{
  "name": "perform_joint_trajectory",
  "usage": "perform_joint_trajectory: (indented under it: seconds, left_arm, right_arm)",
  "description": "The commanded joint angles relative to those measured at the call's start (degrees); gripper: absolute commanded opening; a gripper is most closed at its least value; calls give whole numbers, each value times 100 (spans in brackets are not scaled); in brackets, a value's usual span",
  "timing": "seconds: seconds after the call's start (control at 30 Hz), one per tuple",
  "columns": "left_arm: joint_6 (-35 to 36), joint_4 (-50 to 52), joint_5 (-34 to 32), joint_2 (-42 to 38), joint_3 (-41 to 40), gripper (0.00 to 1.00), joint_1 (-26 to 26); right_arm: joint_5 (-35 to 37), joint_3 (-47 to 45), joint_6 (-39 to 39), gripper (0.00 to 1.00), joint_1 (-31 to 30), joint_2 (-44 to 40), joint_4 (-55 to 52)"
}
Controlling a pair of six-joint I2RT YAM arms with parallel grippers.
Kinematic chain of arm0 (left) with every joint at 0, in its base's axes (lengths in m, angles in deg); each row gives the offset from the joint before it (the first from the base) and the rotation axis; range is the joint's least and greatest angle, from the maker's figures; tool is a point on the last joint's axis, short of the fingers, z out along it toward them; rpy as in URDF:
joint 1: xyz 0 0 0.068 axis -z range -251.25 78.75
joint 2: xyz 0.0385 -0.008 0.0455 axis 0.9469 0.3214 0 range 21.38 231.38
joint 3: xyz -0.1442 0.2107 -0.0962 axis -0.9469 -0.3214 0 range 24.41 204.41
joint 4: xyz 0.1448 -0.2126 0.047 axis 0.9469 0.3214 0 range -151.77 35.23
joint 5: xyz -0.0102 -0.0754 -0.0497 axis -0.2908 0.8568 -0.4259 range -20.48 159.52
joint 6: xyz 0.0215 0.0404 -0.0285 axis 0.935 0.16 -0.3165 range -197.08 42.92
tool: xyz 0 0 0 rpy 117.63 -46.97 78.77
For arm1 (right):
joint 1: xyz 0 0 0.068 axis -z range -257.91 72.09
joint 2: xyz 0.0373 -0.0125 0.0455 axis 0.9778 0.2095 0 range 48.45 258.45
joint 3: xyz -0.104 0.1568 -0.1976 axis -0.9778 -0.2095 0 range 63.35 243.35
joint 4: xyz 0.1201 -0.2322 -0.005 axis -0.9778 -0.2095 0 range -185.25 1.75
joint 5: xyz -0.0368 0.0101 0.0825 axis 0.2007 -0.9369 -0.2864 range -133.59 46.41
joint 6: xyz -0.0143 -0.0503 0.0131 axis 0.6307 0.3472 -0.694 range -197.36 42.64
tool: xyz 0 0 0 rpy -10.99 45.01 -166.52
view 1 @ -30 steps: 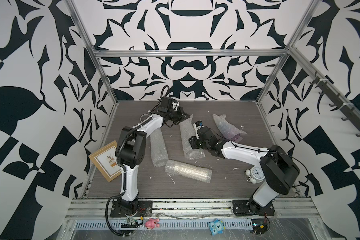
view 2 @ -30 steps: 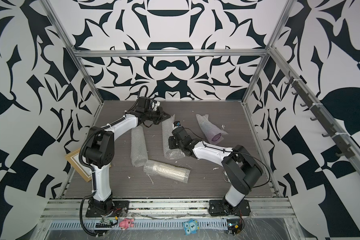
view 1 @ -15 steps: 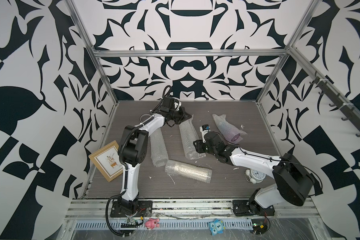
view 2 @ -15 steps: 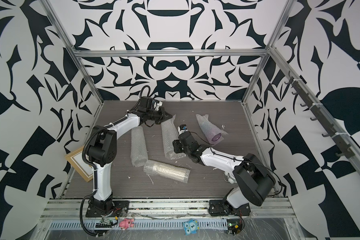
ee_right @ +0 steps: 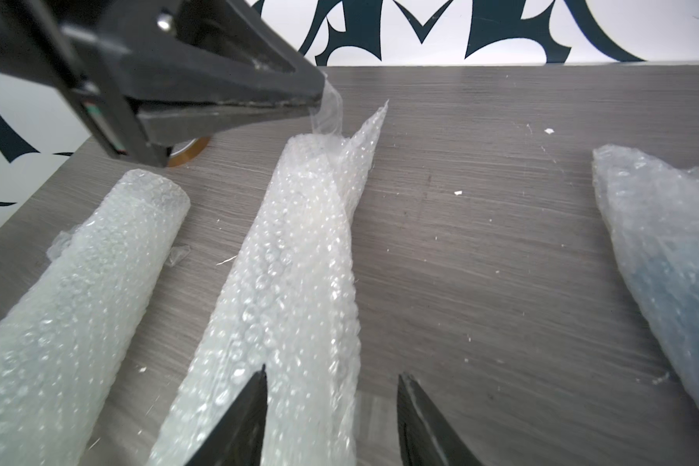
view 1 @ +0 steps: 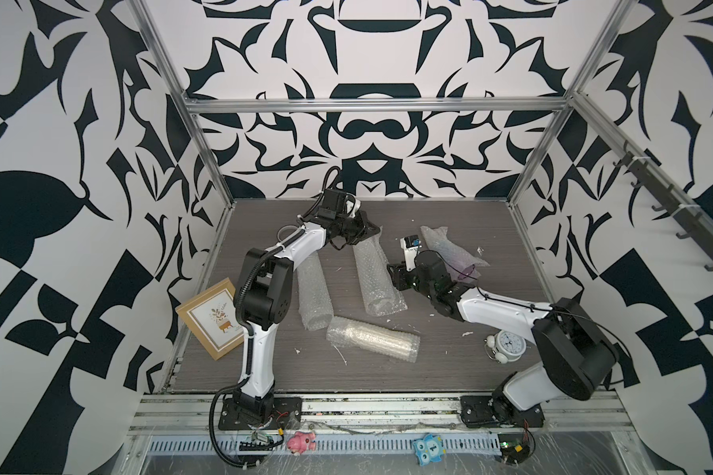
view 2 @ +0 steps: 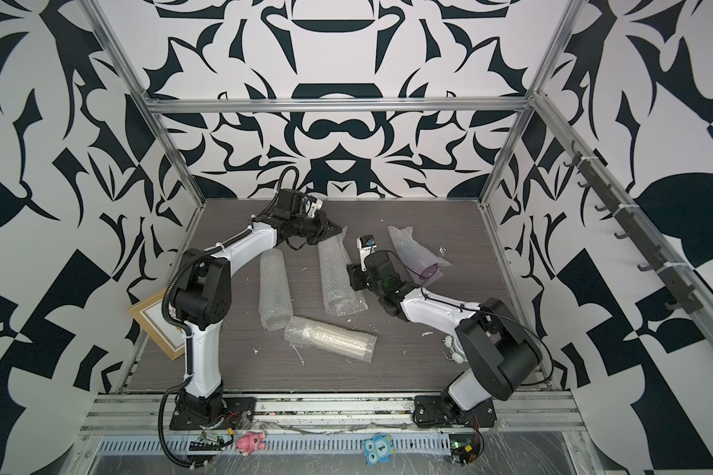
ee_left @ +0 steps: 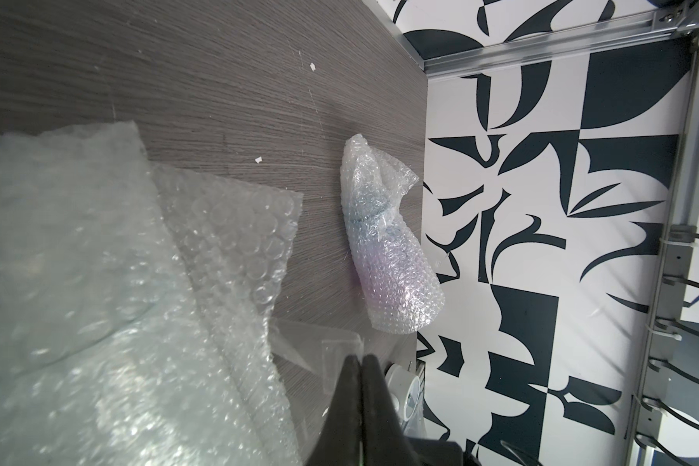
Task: Unwrap the vase from the bubble wrap
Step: Unwrap the bubble wrap at the center of the board.
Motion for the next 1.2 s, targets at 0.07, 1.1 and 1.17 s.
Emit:
perform_joint_trajectory:
  seconds: [0.07, 1.1, 1.17]
  left_arm:
    - [167, 269, 26, 95, 247, 7, 36]
    - [902, 1194, -217, -326, 57, 51, 40]
    - [930, 1217, -272, -411, -48, 57, 27]
  right_arm:
    - [-157, 786, 545, 53, 70, 582, 663]
    - [201, 1774, 1, 39, 845, 1710, 649]
    - [214, 1697, -91, 39, 980, 1591, 447]
